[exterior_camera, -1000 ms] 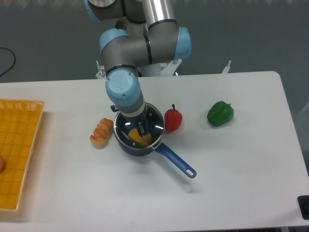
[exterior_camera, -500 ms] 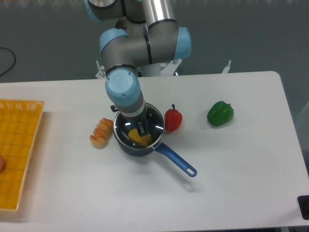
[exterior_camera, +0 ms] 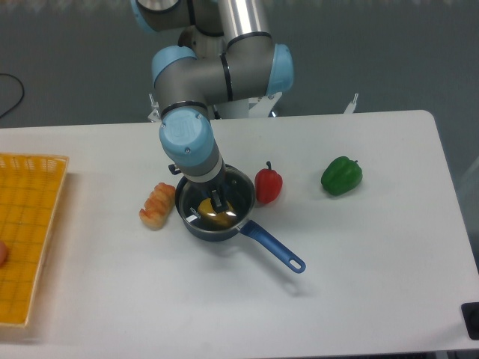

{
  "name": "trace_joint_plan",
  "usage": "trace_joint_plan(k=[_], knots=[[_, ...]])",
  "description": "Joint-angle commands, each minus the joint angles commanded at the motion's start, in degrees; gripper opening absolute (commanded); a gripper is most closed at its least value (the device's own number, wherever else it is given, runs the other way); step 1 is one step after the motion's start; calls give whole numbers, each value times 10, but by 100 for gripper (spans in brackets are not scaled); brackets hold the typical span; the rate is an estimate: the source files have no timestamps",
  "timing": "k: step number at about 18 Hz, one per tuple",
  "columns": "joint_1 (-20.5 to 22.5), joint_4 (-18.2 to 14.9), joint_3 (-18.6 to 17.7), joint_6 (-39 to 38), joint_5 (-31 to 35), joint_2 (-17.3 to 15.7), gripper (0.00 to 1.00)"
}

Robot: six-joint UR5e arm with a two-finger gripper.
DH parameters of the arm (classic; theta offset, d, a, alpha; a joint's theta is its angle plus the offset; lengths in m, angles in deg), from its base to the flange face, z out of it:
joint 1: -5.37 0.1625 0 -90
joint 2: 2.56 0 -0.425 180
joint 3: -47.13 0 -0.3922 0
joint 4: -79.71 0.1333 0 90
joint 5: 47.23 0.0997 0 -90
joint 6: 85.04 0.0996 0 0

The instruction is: Close the pot lid

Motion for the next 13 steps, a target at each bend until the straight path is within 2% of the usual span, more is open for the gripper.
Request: trace_joint_plan(k=[2, 3, 4, 7, 11, 13], knots=[[0, 0, 1, 0, 0, 0, 76], [0, -2, 3, -1, -3, 0, 82], [3, -3, 9, -1, -4, -1, 100], [13, -4, 31, 2, -18, -3, 100], [20, 2, 41, 4, -23, -8, 100], [40, 4, 72, 4, -26, -8, 100]])
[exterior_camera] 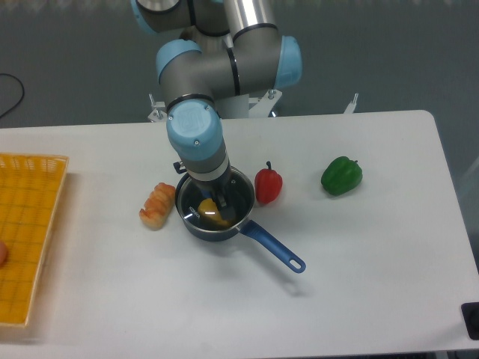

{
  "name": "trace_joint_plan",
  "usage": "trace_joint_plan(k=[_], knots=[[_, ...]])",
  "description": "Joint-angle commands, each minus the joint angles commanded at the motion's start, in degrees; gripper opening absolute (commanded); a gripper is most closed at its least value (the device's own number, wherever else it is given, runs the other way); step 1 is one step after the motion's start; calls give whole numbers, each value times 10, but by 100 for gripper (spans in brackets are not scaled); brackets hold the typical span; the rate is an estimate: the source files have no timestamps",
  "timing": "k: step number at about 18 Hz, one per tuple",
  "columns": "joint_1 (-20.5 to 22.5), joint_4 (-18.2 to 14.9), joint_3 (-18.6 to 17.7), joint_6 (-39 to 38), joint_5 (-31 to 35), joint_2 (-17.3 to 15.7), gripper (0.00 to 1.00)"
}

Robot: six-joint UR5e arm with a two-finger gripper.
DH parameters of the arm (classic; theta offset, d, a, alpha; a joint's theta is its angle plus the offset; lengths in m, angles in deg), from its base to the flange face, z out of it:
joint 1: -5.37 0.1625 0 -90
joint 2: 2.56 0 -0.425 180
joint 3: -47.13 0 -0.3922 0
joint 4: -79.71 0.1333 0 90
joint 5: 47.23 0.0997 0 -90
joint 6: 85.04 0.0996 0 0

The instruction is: Close the pot lid

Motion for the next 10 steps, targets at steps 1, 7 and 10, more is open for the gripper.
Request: trace_joint_plan(k=[1, 7, 10], knots=[[8, 3, 7, 0, -3, 0, 100], [62, 65, 14, 79, -13, 1, 100], [87, 88, 15, 90, -31, 6, 100]])
